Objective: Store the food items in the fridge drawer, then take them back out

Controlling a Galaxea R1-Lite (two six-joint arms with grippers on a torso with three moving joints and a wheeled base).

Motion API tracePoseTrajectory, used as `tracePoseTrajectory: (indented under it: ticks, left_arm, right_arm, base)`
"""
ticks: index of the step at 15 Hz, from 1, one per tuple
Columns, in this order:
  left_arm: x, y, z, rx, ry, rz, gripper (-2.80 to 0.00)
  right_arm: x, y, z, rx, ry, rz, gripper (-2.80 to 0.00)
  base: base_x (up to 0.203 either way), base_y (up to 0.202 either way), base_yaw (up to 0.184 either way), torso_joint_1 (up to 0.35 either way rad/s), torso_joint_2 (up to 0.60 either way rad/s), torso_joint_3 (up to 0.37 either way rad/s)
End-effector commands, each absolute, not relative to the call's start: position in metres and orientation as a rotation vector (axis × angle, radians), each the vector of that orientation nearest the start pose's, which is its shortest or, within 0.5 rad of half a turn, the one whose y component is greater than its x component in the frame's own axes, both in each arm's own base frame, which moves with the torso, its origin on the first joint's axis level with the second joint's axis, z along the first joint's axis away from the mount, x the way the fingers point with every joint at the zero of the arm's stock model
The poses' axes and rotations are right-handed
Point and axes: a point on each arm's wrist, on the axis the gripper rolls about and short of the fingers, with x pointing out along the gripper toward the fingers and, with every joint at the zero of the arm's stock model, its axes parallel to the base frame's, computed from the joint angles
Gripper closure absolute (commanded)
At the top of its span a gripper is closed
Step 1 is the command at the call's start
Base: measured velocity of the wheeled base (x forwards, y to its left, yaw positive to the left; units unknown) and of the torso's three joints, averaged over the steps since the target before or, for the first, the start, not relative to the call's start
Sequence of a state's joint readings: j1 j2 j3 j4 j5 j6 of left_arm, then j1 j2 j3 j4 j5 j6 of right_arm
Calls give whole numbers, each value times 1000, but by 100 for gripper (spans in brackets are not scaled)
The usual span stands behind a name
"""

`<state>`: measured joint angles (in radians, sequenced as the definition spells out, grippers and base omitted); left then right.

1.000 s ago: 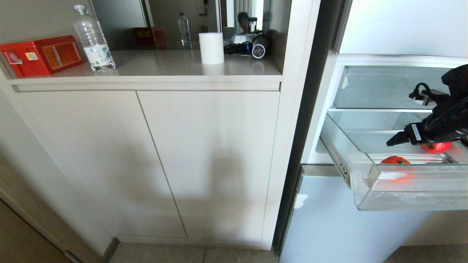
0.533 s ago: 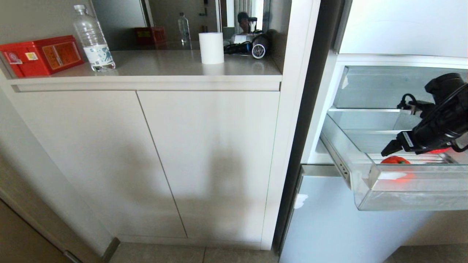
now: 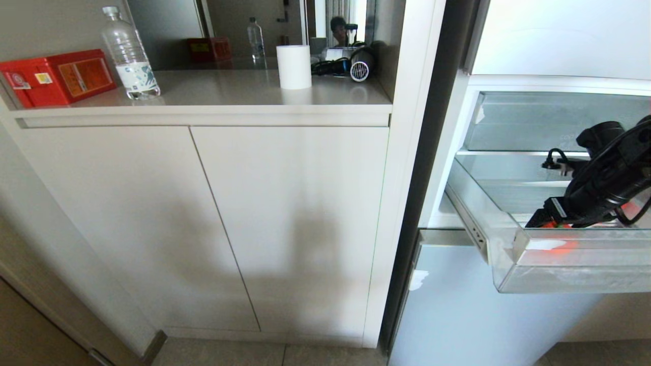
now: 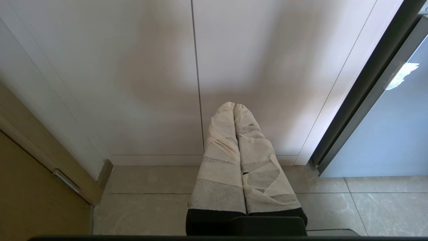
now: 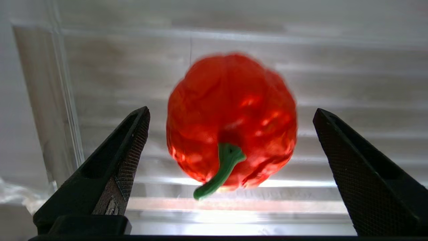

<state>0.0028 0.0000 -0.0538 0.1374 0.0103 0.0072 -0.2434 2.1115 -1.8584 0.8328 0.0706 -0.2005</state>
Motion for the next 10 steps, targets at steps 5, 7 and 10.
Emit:
tracePoseTrajectory:
  ticks: [5,7,10]
  left_arm:
    - [-27,0,76,7,86,14,0]
    - [-27,0,76,8,86,13,0]
    - [-27,0,76,8,86,13,0]
  right_arm:
    - [378,-100,188,8,1122,-58,-280]
    - [379,-102,186,11,1129,-59,-280]
    - [378,-102,184,13,1136,-58,-280]
  base:
    - [0,0,0,0,0,0]
    - [0,0,0,0,0,0]
    - [0,0,0,0,0,0]
